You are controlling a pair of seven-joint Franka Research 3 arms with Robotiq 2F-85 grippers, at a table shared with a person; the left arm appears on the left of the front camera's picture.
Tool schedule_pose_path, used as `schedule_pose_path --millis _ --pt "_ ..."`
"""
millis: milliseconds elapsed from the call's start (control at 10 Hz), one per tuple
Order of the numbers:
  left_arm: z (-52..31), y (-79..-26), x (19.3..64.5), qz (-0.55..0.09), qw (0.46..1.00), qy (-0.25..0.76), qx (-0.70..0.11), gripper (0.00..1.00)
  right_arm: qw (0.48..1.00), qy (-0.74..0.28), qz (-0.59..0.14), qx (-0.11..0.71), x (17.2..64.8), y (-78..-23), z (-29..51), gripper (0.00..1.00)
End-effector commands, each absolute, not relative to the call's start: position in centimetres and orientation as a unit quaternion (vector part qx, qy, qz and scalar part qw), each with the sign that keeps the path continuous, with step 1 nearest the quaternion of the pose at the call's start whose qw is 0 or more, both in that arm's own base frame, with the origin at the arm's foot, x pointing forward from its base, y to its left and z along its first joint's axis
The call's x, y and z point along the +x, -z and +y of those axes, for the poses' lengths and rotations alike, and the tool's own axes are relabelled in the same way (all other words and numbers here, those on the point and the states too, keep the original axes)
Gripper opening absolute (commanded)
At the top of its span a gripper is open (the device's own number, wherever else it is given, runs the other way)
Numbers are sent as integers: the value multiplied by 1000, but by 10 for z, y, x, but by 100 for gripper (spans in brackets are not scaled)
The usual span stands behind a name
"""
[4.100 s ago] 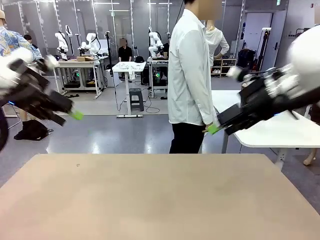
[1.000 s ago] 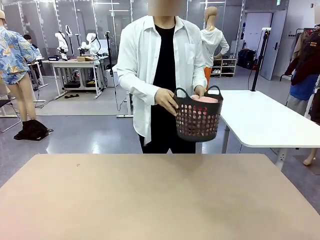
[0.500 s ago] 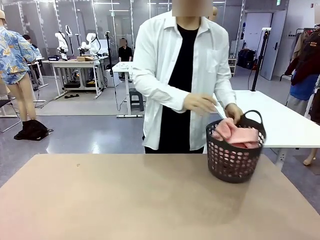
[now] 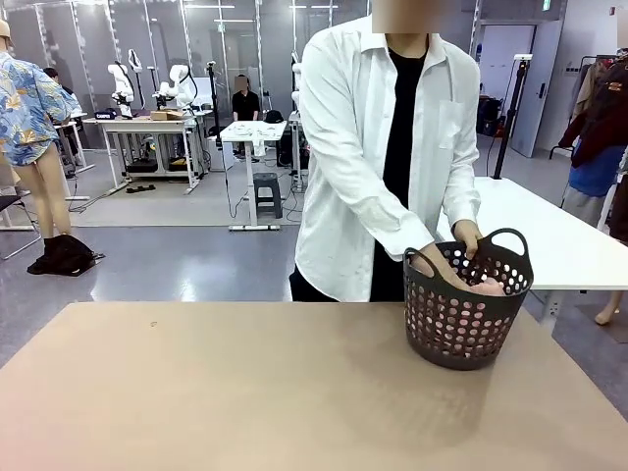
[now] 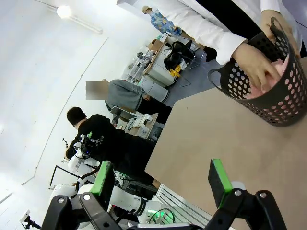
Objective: Fold the towel.
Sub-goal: Grab the top end of the 100 cm Hotel Towel extended by the human.
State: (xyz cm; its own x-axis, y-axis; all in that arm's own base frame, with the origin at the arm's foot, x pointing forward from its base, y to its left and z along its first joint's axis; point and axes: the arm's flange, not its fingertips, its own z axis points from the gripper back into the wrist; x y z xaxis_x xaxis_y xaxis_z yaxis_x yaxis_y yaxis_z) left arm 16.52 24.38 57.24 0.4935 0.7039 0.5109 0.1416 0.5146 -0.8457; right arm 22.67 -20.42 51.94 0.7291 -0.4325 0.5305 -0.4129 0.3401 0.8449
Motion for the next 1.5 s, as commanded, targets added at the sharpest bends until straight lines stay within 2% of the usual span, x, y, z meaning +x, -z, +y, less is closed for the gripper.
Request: schedule_pose_path --millis 0,1400 --pt "243 -573 168 -468 734 -185 -456 100 729 -1 -376 573 228 -521 -206 100" --pt "243 -573 168 -468 734 -185 -456 100 729 -1 -376 573 228 -521 -206 100"
